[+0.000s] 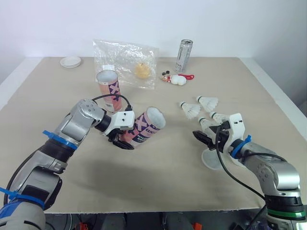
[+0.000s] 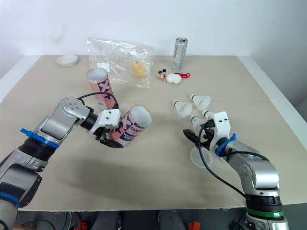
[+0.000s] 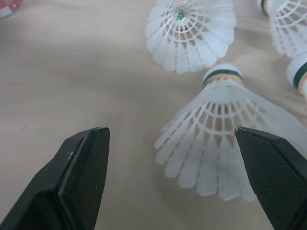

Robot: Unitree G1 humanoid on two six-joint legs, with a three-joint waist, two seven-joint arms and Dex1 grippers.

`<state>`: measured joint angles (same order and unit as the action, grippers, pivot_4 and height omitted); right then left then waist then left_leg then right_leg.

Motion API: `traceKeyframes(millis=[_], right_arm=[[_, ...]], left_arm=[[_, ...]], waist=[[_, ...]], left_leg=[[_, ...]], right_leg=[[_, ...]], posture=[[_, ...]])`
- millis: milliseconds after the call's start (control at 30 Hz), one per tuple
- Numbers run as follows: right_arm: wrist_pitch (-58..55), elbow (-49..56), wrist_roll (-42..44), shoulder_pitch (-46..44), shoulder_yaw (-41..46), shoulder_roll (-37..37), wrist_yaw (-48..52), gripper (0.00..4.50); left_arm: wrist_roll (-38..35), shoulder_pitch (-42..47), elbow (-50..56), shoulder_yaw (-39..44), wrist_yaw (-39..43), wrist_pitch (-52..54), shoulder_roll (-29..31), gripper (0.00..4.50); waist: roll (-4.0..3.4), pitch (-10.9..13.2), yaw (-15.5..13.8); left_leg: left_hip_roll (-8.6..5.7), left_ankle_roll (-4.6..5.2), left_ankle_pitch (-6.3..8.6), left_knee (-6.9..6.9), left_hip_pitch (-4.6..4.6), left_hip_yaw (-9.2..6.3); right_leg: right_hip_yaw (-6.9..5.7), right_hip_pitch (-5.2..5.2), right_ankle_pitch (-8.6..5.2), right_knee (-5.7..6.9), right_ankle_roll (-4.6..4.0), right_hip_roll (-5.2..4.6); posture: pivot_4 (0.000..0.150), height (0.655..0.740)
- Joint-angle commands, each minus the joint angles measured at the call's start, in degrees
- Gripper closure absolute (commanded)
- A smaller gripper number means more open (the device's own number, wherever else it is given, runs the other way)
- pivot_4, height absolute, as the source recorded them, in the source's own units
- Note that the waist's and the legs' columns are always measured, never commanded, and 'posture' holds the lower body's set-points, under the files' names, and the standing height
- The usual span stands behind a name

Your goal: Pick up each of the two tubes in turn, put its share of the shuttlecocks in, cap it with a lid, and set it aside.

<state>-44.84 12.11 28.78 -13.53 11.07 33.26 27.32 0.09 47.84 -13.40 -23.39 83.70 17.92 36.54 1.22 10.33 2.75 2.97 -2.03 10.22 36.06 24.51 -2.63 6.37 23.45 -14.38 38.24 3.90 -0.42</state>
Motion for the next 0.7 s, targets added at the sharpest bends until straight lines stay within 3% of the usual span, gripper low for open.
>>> traceKeyframes(millis=[33, 100, 200, 267, 367, 467, 700], right_arm=[[1.45, 0.51, -0.75, -1.45, -0.07, -0.3, -0.04, 0.04], [1.58, -0.24, -1.4, -2.2, -0.32, -0.58, -0.22, 0.04], [1.8, -1.49, -2.27, -3.15, -0.72, -0.92, -0.38, 0.8], [1.89, -2.39, -2.84, -3.89, -0.91, -1.3, -0.75, 1.85], [2.03, -3.25, -3.61, -4.79, -1.21, -1.42, -1.11, 2.89], [1.68, -3.21, -3.78, -5.23, -1.31, -1.43, -0.97, 4.32], [-0.28, 0.3, -3.73, -4.51, -1.19, 0.1, -0.56, 4.48]], left_arm=[[0.21, -0.26, 1.42, 0.4, -0.29, 0.39, 0.68, 1.25], [0.18, -0.26, 1.46, 0.43, -0.43, 0.5, 0.62, 1.25], [0.19, -0.19, 1.35, 0.41, -0.65, 0.53, 0.46, 1.25], [0.17, -0.18, 1.29, 0.42, -0.73, 0.53, 0.44, 1.25], [0.18, -0.14, 1.18, 0.45, -0.91, 0.51, 0.38, 1.25], [0.12, -0.18, 1.28, 0.44, -1.02, 0.57, 0.36, 1.25], [0.19, -0.08, 0.89, 0.28, -1.14, 0.34, 0.16, 1.25]], waist=[[0.0, 0.0, 0.0], [0.0, 0.0, 0.01], [0.0, 0.0, 0.01], [0.0, 0.0, 0.0], [0.0, 0.0, 0.01], [0.0, 0.0, 0.01], [-0.01, 0.0, 0.0]], left_leg=[[0.0, 0.0, 0.0, 0.0, 0.0, 0.0], [0.0, 0.0, 0.0, 0.0, -0.01, 0.0], [0.0, 0.0, 0.0, 0.01, -0.01, 0.0], [0.0, 0.0, 0.0, 0.01, -0.01, 0.0], [0.0, 0.0, 0.0, 0.0, 0.0, 0.0], [0.0, 0.0, 0.0, 0.0, 0.0, 0.0], [0.0, 0.0, 0.0, 0.0, 0.0, 0.0]], right_leg=[[0.0, 0.0, 0.0, 0.0, 0.0, 0.0], [0.0, 0.0, 0.01, 0.0, 0.0, 0.0], [0.0, 0.0, 0.02, 0.0, 0.0, 0.0], [0.0, 0.0, 0.01, 0.0, 0.0, 0.0], [0.0, 0.0, 0.01, 0.0, 0.0, 0.0], [0.0, 0.0, 0.01, 0.0, 0.0, 0.0], [0.0, 0.0, 0.01, 0.0, 0.0, 0.0]], posture=[[0.15, 0.74], [0.15, 0.74], [0.15, 0.74], [0.15, 0.74], [0.15, 0.74], [0.15, 0.74], [0.15, 0.74]])
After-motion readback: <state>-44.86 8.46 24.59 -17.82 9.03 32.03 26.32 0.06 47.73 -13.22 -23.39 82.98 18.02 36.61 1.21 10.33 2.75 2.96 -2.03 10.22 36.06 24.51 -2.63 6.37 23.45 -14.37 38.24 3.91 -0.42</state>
